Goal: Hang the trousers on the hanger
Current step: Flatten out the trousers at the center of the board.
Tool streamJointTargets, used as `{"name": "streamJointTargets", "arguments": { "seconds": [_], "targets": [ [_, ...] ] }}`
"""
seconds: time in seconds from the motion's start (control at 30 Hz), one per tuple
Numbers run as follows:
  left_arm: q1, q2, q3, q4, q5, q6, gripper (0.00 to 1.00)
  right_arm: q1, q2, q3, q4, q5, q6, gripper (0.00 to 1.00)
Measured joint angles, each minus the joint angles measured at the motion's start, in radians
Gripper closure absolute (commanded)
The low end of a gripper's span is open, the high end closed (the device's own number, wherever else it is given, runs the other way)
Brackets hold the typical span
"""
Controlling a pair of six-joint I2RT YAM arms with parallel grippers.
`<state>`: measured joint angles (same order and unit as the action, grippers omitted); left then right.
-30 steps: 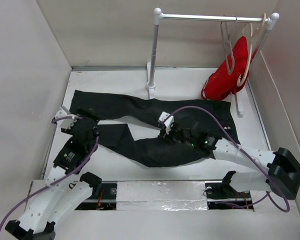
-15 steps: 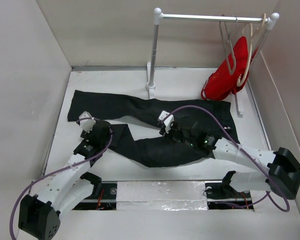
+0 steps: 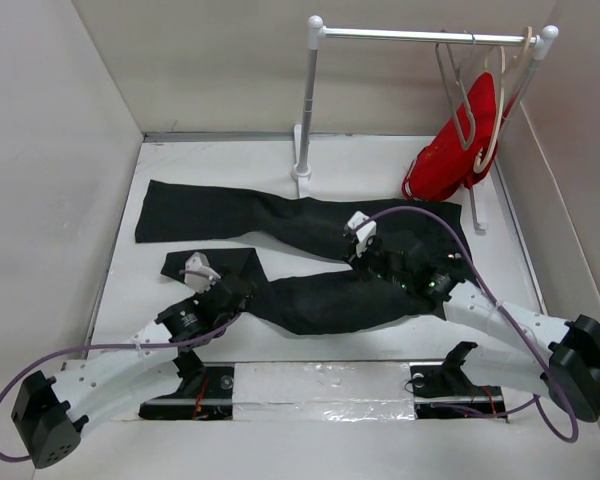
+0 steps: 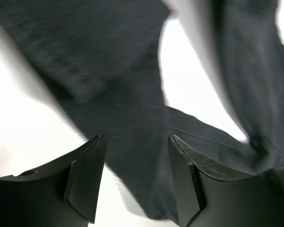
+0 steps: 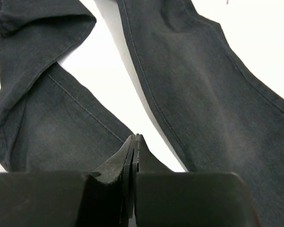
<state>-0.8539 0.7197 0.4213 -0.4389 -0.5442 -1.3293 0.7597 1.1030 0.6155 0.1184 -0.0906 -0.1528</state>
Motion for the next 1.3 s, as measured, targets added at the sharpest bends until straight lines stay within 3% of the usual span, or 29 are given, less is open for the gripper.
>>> {"name": "streamJointTargets", "arguments": {
  "seconds": [0.33,0.73,0.87,1.03,1.3],
  "targets": [
    [0.002,0.042,-0.088,-0.046,-0.125,-0.17,0.53,0.0,-0.03,-0.011,-0.015,-0.02,0.0,0.99],
    [0.157,0.081,-0.112,0.159,-0.22,-0.069,0.61,0.0,-0.055,-0.056,-0.025,-0.028,0.002,0.99],
    [0.192,0.077,-0.122,0.219,-0.217,-0.022,0.61,0.0,-0.071,-0.074,-0.029,-0.021,0.016,0.96],
    [0.195,0.076,-0.142,0.259,-0.174,0.013,0.57,0.0,-0.103,-0.081,-0.039,0.009,0.039,0.82],
    [0.195,0.021,-0.174,0.261,-0.077,0.032,0.55,-0.01,-0.128,-0.093,-0.04,0.033,0.059,0.81]
  ]
}}
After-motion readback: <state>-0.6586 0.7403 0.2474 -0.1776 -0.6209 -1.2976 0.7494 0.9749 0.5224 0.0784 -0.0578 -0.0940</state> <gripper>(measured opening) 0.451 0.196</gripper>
